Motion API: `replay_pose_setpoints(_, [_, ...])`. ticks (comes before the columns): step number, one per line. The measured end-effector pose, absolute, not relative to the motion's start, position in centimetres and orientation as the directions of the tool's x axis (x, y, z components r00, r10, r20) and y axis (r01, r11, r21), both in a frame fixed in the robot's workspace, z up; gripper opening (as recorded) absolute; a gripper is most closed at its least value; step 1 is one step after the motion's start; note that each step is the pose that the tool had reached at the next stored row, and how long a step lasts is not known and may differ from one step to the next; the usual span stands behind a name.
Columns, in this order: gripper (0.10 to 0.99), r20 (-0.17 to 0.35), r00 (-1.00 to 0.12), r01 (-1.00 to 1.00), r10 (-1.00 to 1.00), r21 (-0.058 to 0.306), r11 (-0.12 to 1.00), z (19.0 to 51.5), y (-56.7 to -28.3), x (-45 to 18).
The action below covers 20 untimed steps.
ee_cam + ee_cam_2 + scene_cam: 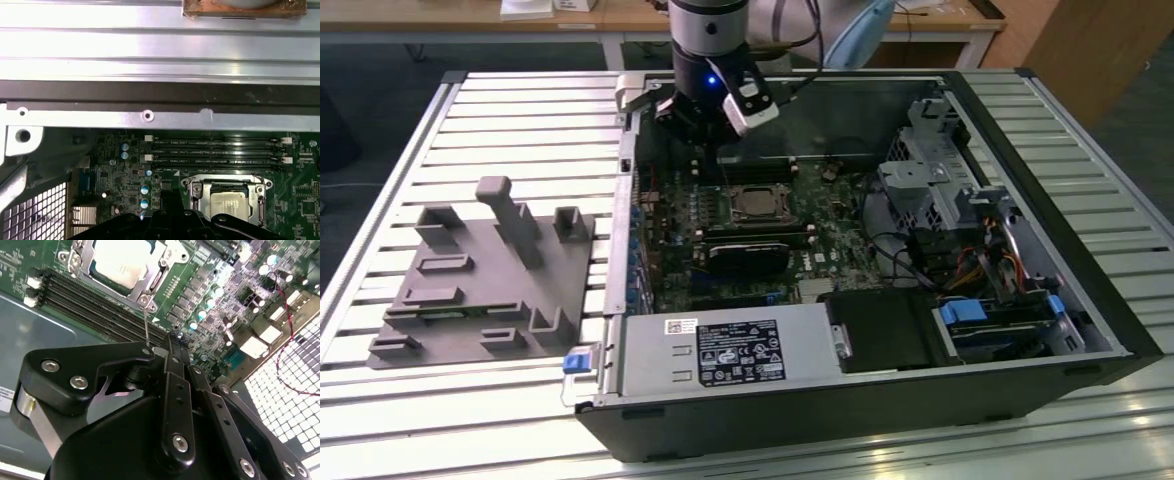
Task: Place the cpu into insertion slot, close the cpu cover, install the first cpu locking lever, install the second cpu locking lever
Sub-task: 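Install the first cpu locking lever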
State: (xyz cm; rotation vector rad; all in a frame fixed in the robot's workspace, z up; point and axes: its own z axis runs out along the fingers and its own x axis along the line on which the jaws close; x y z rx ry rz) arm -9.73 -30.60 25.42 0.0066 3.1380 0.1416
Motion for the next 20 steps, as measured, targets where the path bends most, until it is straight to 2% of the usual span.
replay_pose_setpoints(10, [0.106,0.0,-1.0,0.003,0.003,0.09,0.996,25.3,-30.1,-8.7])
replay_pose_setpoints(18, [0.106,0.001,-1.0,0.003,0.003,0.091,0.996,25.2,-30.0,-5.6])
replay_pose_setpoints(20, [0.106,0.002,-1.0,0.003,0.003,0.108,0.994,25.2,-30.0,-5.5])
